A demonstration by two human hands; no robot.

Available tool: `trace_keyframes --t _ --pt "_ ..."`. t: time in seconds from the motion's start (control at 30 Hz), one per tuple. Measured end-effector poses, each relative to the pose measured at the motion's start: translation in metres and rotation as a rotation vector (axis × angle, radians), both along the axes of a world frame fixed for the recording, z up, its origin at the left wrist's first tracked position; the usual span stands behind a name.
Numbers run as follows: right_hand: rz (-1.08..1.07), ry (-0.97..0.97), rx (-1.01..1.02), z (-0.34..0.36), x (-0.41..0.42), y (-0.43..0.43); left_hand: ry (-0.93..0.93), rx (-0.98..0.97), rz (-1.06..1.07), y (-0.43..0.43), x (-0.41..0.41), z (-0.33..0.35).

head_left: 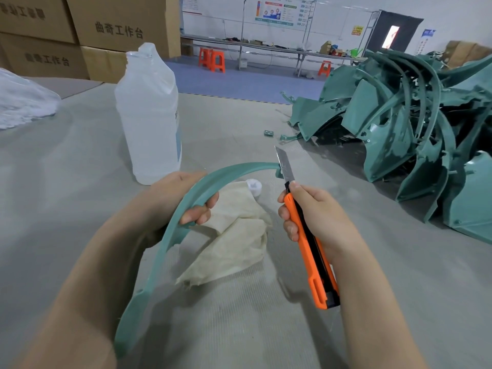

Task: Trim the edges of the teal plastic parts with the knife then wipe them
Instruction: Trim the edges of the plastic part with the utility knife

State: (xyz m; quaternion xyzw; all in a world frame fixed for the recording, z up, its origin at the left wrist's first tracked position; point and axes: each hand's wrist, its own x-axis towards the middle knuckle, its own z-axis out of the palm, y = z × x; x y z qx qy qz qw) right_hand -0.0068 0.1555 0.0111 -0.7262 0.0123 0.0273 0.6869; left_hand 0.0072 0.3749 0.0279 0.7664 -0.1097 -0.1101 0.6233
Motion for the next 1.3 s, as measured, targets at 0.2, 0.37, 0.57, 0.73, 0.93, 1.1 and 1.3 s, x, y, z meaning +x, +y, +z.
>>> trace_keyframes --t 0.2,0.37,0.57,0.73,0.93,1.1,1.3 --pt "0.081 0.020 0.054 0.002 -0.003 0.002 0.036 0.001 0.004 -0.001 0.000 0.000" --pt "0.164 0.019 0.032 0.002 -0.005 0.014 0.017 0.079 -0.009 -0.003 -0.003 -0.001" --pt "0.184 0.020 0.027 0.004 -0.008 0.017 0.016 0.080 0.005 -0.001 -0.003 0.000" --pt "0.203 0.027 0.043 0.006 -0.010 0.018 0.028 0.080 0.007 -0.001 -0.003 0.001" --pt "0.363 0.018 0.026 0.006 -0.019 0.039 0.025 0.097 0.035 -0.006 -0.006 -0.001" --pt "0.405 0.014 0.037 0.009 -0.021 0.039 0.034 0.103 0.018 -0.003 -0.002 -0.002" --pt "0.476 0.007 0.065 0.010 -0.025 0.041 0.044 0.074 0.015 -0.002 0.000 -0.003"
